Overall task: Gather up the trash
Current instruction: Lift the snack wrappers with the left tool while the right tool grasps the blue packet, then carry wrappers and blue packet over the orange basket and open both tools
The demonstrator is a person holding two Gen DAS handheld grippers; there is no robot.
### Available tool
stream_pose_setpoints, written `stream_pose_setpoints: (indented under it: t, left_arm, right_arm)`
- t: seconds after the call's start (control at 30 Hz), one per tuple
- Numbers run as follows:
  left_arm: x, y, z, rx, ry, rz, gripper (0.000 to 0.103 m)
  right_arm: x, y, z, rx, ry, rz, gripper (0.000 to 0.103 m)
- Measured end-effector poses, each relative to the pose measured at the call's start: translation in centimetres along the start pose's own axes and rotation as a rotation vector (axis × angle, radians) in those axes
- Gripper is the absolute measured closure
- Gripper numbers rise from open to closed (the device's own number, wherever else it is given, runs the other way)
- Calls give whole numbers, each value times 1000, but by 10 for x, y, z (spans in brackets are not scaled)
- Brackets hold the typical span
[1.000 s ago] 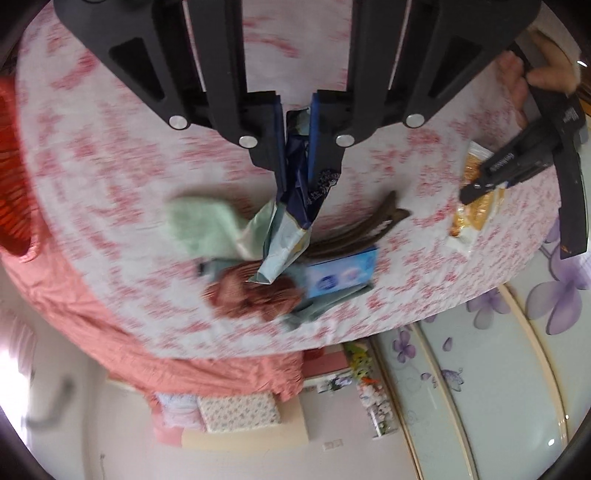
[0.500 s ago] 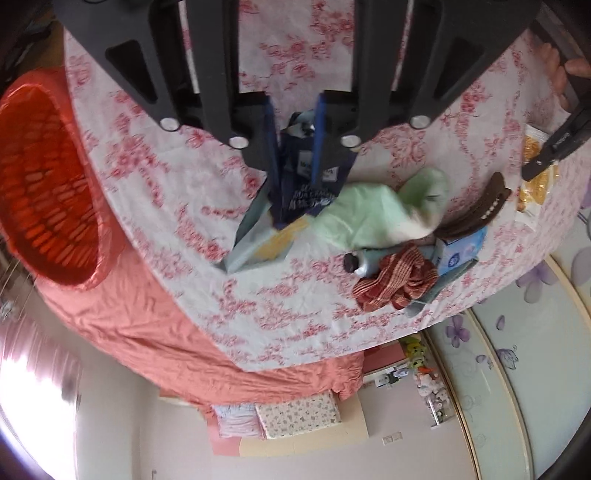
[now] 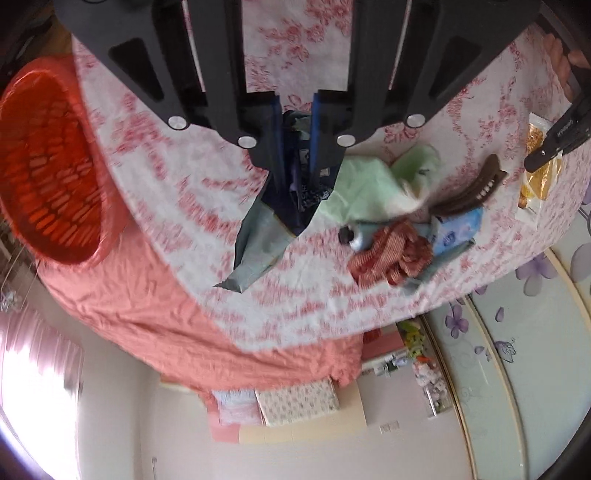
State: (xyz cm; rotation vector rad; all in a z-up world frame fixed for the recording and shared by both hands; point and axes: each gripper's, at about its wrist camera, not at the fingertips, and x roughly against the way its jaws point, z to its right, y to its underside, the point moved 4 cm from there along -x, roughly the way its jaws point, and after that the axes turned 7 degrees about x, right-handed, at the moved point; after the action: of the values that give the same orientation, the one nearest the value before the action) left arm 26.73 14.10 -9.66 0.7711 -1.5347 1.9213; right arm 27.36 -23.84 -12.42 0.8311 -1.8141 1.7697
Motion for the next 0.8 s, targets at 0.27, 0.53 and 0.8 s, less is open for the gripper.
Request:
stream_pose_setpoints:
  t: [0.27,0.53,0.8]
  left_arm:
    - [58,-16,37,-51,57,99,88]
    - [102,-15,94,-138,99,167,88]
    - [127,-3,151,-235,159,196,88]
  right_arm:
    - [73,-15,10,30,-4,139,91]
    - [139,-13,19,78,31,254,91]
    - [183,1,39,92,57,322,91]
